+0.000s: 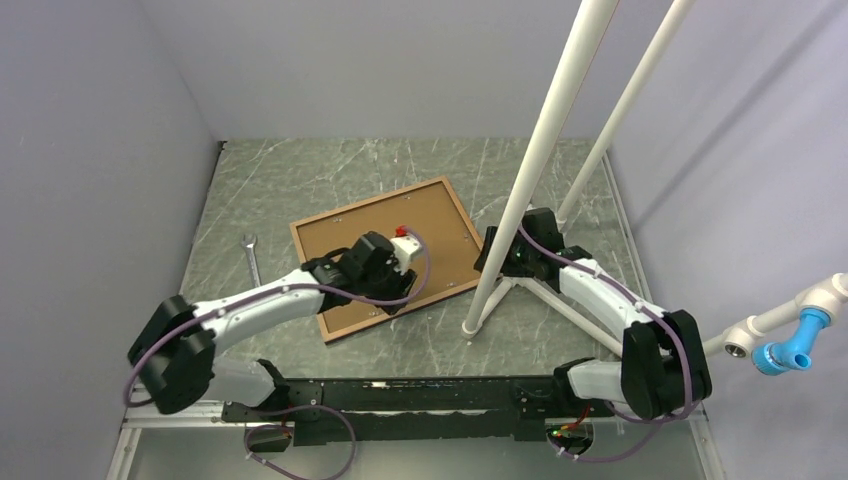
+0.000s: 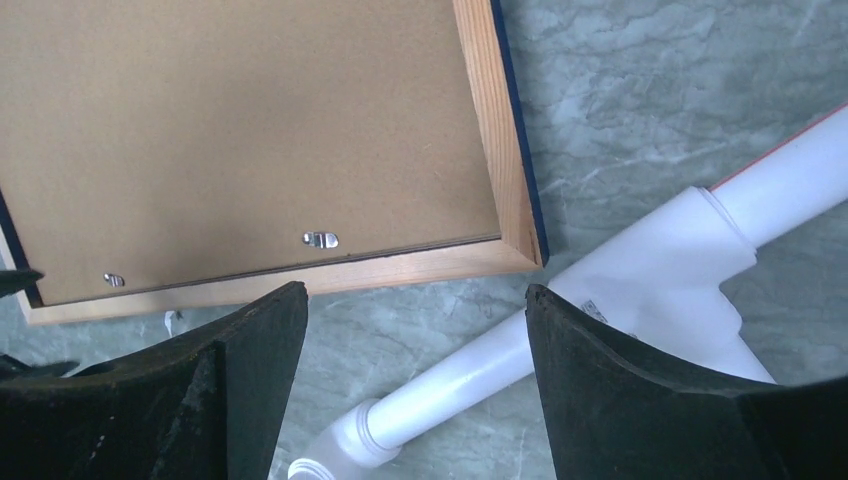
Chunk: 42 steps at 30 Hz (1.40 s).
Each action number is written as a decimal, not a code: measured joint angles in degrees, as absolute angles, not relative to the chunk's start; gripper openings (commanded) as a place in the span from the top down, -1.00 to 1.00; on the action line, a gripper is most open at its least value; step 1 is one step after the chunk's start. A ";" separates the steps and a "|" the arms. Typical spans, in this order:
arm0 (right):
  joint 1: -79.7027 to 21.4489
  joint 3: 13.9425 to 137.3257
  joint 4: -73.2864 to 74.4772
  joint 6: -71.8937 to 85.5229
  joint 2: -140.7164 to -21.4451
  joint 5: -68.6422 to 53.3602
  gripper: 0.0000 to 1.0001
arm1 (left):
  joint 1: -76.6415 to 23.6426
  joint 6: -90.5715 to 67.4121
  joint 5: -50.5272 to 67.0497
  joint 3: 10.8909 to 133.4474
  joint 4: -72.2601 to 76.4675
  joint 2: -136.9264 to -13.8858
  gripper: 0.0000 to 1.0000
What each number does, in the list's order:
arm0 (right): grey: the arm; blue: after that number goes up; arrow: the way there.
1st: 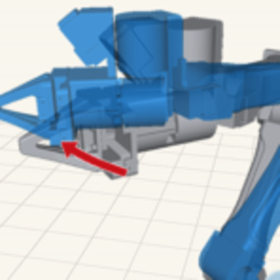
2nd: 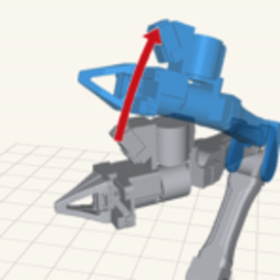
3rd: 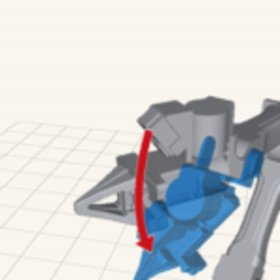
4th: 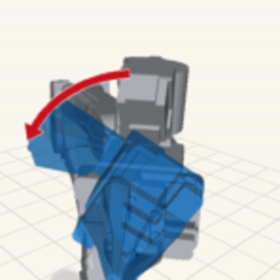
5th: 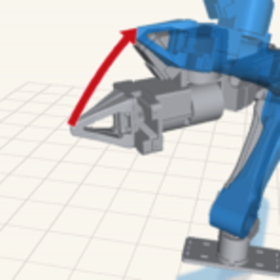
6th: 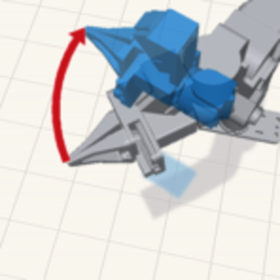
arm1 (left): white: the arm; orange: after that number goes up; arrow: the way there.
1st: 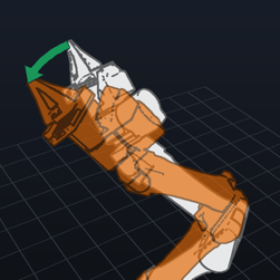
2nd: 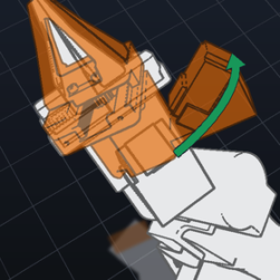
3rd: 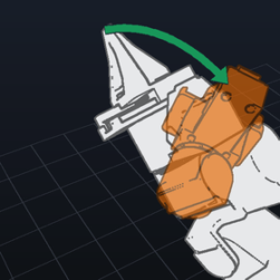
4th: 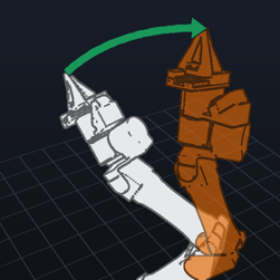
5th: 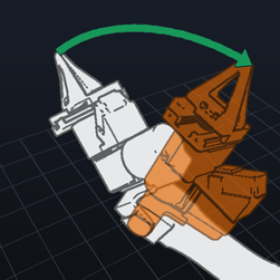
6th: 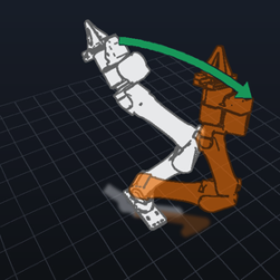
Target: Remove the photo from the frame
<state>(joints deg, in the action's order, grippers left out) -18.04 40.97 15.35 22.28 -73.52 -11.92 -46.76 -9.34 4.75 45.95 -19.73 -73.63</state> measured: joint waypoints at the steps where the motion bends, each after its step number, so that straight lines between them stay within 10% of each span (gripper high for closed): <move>1: -17.65 40.53 15.35 22.28 -72.90 -12.12 -0.63 | -47.42 -8.54 3.64 47.16 -19.70 -75.68 -0.12; 19: -15.94 37.85 16.69 23.64 -65.52 -13.69 -0.55 | -56.07 -3.66 -6.09 60.31 -19.57 -99.31 0.04; 30: -15.92 37.30 17.52 25.19 -64.38 -11.55 -0.62 | -59.51 -6.17 -11.92 60.45 -19.07 -100.88 1.00; 42: -12.84 38.04 20.95 29.82 -60.80 -7.44 -0.87 | -59.57 -6.98 -16.08 62.35 -23.35 -101.21 1.00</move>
<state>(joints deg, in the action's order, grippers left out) -12.84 38.04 20.95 29.82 -60.80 -7.44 -59.57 -6.98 -16.08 62.35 -23.35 -101.21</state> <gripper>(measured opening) 0.917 0.066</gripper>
